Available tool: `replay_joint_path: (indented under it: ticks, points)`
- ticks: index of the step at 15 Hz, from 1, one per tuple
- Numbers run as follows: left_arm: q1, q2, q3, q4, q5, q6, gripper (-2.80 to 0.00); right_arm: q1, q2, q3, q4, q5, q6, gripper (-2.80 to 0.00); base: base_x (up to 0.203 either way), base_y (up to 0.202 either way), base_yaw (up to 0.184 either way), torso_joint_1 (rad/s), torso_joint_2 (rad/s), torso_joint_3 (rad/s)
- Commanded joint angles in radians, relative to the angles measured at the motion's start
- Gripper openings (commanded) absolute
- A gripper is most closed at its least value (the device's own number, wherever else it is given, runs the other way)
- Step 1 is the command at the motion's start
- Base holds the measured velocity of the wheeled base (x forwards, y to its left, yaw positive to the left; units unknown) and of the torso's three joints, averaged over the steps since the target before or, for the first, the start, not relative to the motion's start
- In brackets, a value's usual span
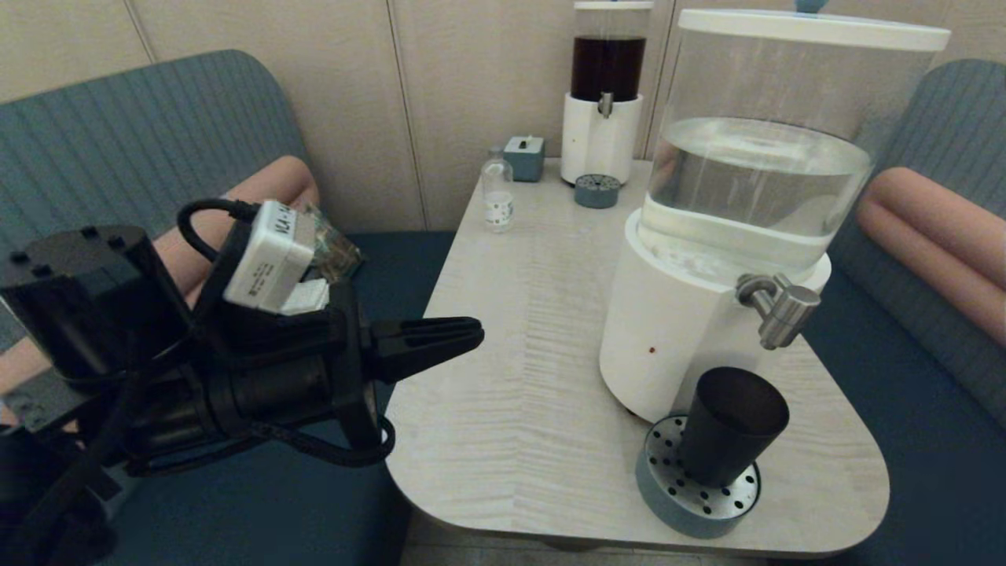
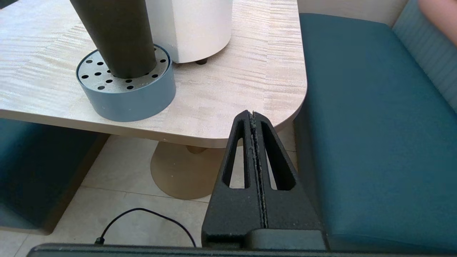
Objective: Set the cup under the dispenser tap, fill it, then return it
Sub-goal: Place the cup next to the water dispenser
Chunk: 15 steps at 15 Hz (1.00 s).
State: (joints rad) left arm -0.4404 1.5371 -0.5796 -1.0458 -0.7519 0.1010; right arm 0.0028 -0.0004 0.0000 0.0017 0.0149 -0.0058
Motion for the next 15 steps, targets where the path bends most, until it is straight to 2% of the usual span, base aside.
replay_joint_path:
  ticks: [1, 2, 7, 11, 15]
  points:
    - [-0.012, 0.134, 0.067, -0.129, -0.003, -0.010, -2.80, 0.000, -0.001, 0.002, 0.000, 0.000, 0.000, -2.80, 0.000, 0.000, 0.000, 0.000, 0.00, 0.000]
    - [-0.014, 0.157, 0.096, -0.163, -0.005, -0.014, -2.80, 0.000, -0.001, 0.001, 0.000, 0.000, 0.000, -2.80, 0.000, 0.000, 0.000, 0.000, 0.00, 0.000]
    - [-0.023, 0.231, 0.108, -0.183, -0.041, -0.008, -2.80, 0.000, -0.001, 0.002, 0.000, 0.000, 0.000, -2.80, 0.000, 0.000, 0.000, 0.000, 0.00, 0.000]
    - [-0.095, 0.306, 0.112, -0.198, -0.059, 0.000, -2.80, 0.000, -0.001, 0.002, 0.000, 0.000, 0.001, -2.80, 0.000, 0.000, 0.000, 0.000, 0.00, 0.000]
    - [-0.172, 0.385, 0.016, -0.220, -0.048, 0.006, -2.80, 0.000, -0.001, 0.001, 0.000, 0.000, 0.000, -2.80, 0.000, 0.000, 0.000, 0.000, 0.00, 0.000]
